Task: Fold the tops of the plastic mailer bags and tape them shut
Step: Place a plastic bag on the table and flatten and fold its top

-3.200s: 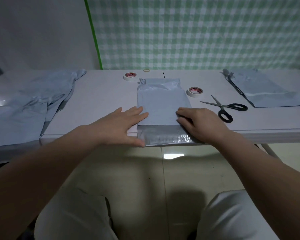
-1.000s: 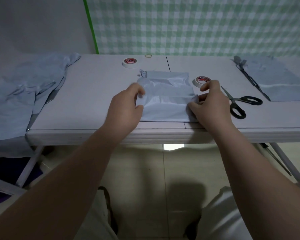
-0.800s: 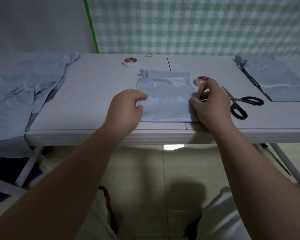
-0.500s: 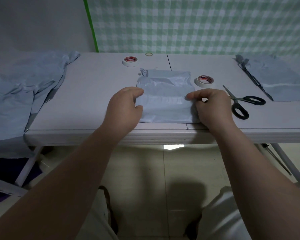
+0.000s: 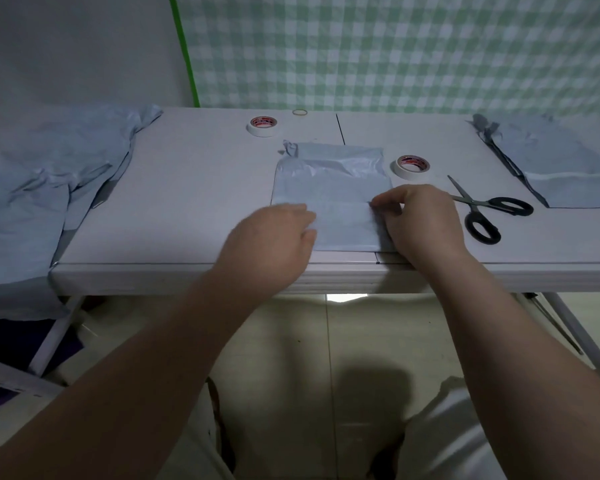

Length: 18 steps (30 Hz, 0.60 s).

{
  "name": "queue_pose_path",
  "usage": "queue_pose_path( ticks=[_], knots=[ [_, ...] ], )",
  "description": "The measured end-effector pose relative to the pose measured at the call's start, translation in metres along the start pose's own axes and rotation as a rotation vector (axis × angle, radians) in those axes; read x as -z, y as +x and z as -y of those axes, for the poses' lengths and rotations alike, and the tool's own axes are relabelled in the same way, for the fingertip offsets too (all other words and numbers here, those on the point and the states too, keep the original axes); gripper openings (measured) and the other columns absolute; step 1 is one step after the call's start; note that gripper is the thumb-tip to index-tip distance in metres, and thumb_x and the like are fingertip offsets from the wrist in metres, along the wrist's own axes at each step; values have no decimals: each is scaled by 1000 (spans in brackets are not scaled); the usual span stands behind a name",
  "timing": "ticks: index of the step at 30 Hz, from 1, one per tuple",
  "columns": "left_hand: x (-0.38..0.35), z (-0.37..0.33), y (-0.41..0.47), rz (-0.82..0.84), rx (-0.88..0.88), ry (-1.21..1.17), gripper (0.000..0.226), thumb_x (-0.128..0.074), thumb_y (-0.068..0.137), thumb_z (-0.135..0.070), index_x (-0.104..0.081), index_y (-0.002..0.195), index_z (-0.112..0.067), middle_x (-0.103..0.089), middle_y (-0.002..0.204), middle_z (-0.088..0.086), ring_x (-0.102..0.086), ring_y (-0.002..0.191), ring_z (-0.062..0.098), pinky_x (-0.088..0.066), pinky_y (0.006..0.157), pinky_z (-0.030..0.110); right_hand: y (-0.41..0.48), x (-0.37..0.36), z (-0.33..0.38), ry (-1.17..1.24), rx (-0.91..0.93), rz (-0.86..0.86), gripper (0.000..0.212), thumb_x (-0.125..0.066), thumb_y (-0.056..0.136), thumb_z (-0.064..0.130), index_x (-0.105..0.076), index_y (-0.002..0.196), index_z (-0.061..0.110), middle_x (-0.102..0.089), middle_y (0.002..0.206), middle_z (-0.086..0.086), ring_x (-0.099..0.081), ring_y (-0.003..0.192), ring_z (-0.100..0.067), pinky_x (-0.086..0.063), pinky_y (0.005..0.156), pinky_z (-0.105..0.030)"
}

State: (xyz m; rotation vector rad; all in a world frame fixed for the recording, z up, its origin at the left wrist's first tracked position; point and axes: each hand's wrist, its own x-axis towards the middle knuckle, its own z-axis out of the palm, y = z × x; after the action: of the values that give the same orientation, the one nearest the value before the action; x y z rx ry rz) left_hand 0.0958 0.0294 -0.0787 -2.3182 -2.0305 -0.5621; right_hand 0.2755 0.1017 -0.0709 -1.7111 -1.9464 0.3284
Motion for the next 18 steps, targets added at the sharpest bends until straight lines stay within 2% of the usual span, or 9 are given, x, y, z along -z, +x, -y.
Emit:
queue_pose_path(
  ticks=[2, 5, 9, 11, 13, 15, 16, 18],
  knots=[
    [-5, 1, -5, 76, 13, 98, 41, -25, 98, -29, -48, 130, -17, -50, 130, 1, -46, 119, 22, -35, 96, 38, 0, 5, 4, -127, 13, 19, 34, -49, 89, 9, -70, 106, 29, -65, 111, -7, -52, 108, -28, -39, 77, -30],
    [-10, 1, -10, 104, 64, 156, 46, -20, 101, -34, -26, 147, -27, -26, 154, -4, -25, 139, 19, -22, 110, 44, 2, 11, 20, -307, 128, 16, 38, -51, 84, 6, -66, 112, 26, -59, 122, -8, -43, 116, -32, -35, 87, -34],
    [-11, 0, -11, 111, 92, 179, 49, -17, 101, -37, -21, 149, -31, -20, 158, -5, -18, 144, 18, -18, 113, 47, 13, 1, 53, -204, 244, 146, 30, -54, 89, 18, -63, 117, 23, -58, 124, -6, -51, 115, -27, -39, 89, -31],
    [-12, -1, -11, 102, 97, 183, 51, -13, 98, -38, -28, 147, -29, -24, 156, -5, -22, 143, 17, -20, 113, 48, 19, -6, 66, -201, 261, 265, 27, -56, 88, 21, -65, 114, 23, -61, 122, -3, -54, 114, -23, -42, 89, -30],
    [-12, -2, -12, 59, 102, 163, 57, -15, 93, -40, -45, 138, -22, -39, 149, 0, -37, 136, 21, -29, 107, 50, 25, -9, 76, -234, 263, 347, 22, -59, 86, 21, -67, 106, 21, -64, 116, -2, -57, 108, -22, -44, 85, -28],
    [-16, 0, -13, -36, 103, 115, 53, -24, 89, -39, -58, 122, -15, -57, 132, 7, -57, 116, 27, -39, 98, 50, 31, -11, 85, -277, 274, 410, 21, -63, 84, 23, -69, 103, 15, -66, 110, -5, -59, 103, -24, -48, 86, -30],
    [-17, 1, -14, -70, 111, 106, 48, -28, 88, -38, -60, 116, -14, -60, 124, 9, -63, 102, 28, -42, 94, 48, 33, -11, 90, -303, 278, 439, 23, -63, 84, 24, -70, 103, 13, -67, 109, -7, -60, 102, -25, -49, 88, -33],
    [-18, 1, -15, -103, 109, 103, 40, -32, 88, -38, -60, 108, -16, -59, 111, 7, -62, 81, 25, -43, 88, 43, 37, -10, 98, -323, 281, 501, 26, -64, 84, 26, -70, 105, 11, -66, 110, -9, -60, 103, -26, -49, 91, -35]
  ],
)
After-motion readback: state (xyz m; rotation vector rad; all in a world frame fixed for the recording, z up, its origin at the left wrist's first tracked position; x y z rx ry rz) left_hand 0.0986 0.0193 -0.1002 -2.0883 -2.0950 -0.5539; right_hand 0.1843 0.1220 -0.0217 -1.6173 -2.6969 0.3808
